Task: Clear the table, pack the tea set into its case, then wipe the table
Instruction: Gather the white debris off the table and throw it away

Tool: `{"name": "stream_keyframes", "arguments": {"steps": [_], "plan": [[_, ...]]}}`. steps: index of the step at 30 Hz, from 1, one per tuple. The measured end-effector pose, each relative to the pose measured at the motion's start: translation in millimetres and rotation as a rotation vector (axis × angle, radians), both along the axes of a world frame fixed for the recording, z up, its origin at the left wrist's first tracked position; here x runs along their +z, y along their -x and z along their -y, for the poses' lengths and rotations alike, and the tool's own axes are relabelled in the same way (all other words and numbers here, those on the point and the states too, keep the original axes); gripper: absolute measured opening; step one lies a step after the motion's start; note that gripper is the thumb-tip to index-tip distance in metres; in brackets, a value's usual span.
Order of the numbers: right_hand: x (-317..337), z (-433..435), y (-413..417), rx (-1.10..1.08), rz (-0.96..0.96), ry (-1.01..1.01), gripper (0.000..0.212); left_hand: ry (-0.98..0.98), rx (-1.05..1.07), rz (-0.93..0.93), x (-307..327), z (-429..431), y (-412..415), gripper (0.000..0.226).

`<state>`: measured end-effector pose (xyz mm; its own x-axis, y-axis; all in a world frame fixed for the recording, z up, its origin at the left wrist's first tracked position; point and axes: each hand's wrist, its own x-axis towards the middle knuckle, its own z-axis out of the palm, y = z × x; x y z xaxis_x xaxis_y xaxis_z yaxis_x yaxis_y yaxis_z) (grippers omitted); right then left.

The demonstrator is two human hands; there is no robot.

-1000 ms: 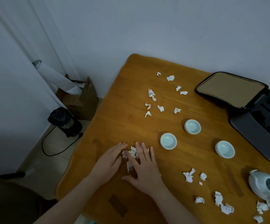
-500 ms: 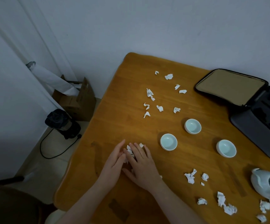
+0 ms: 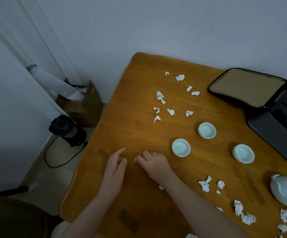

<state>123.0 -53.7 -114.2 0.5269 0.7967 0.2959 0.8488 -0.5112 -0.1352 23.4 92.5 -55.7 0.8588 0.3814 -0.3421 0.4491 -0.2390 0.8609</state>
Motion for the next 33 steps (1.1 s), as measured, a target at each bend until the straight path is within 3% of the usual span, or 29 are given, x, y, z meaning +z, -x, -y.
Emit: {"name": "stream_keyframes", "arguments": {"steps": [4,8,12,16,22,26,33], "plan": [[11.1,5.4,-7.0,-0.110,-0.042,-0.090,0.027,-0.085,-0.074,0.012,-1.2,7.5,1.5,0.042],[36.6,18.6,-5.4,-0.273,-0.229,-0.286,0.031,-0.280,-0.239,0.039,-1.1,26.2,4.1,0.049],[56.2,36.8,-0.3,-0.446,-0.527,-0.491,0.034,-0.491,-0.533,0.111,-3.9,50.2,3.3,0.066],[60.6,59.7,10.1,-0.551,-0.682,-0.561,0.046,-0.711,-0.817,0.123,-16.4,67.3,-5.6,0.083],[55.8,90.5,29.5,-0.795,-0.906,-0.726,0.043,-0.952,-0.873,0.182,-38.1,79.0,-19.3,0.088],[55.4,100.1,34.5,-0.868,-0.964,-0.762,0.039,-0.997,-0.828,0.225,-45.1,87.5,-34.9,0.075],[67.1,106.8,30.7,-0.892,-0.987,-0.829,0.039,-1.009,-0.846,0.505,-53.2,86.8,-50.7,0.024]]}}
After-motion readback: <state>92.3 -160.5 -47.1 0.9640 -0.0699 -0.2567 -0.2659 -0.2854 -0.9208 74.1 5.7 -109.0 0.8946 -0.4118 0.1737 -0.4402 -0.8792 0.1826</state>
